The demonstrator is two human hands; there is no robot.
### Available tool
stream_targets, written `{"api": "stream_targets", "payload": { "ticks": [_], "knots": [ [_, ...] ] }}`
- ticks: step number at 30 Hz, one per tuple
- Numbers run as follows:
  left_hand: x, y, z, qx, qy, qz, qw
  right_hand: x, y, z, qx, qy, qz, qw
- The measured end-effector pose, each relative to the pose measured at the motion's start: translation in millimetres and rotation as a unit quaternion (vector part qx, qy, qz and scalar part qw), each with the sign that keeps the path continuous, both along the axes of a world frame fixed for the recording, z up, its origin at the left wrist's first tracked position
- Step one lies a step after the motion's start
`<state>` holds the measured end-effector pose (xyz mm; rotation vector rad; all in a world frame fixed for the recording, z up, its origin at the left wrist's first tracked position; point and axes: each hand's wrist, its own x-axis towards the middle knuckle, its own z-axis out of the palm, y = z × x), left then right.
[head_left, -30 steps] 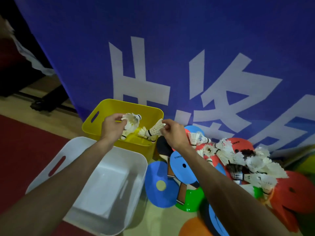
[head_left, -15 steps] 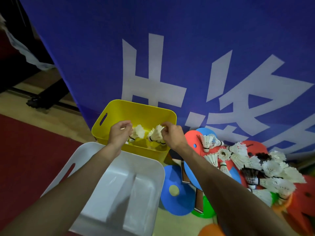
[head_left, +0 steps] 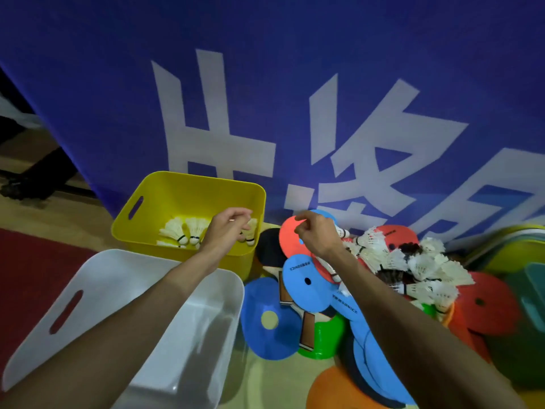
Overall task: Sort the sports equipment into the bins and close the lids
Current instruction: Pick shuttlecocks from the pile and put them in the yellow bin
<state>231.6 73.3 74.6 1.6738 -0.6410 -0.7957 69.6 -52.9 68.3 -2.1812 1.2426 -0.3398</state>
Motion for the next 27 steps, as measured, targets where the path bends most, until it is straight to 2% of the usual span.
{"api": "stream_targets", "payload": {
  "ticks": [9, 14, 18, 27],
  "knots": [
    [-92, -46, -8, 0.043, -0.065, -0.135, 0.988, -115, -35, -4, 0.034, 0.014, -0.067, 0.997],
    [-123, -76, -24, 0.087, -0.099, -0.205, 0.97, -161, -44, -16, 0.04, 0.015, -0.086, 0.995],
    [-139, -98, -56, 0.147, -0.109, -0.254, 0.95, -182, -50, -39, 0.084, 0.016, -0.107, 0.991],
    [-159, -122, -107, 0.209, -0.162, -0.224, 0.938, -206, -53, -75, 0.145, 0.016, -0.107, 0.984]
  ]
}}
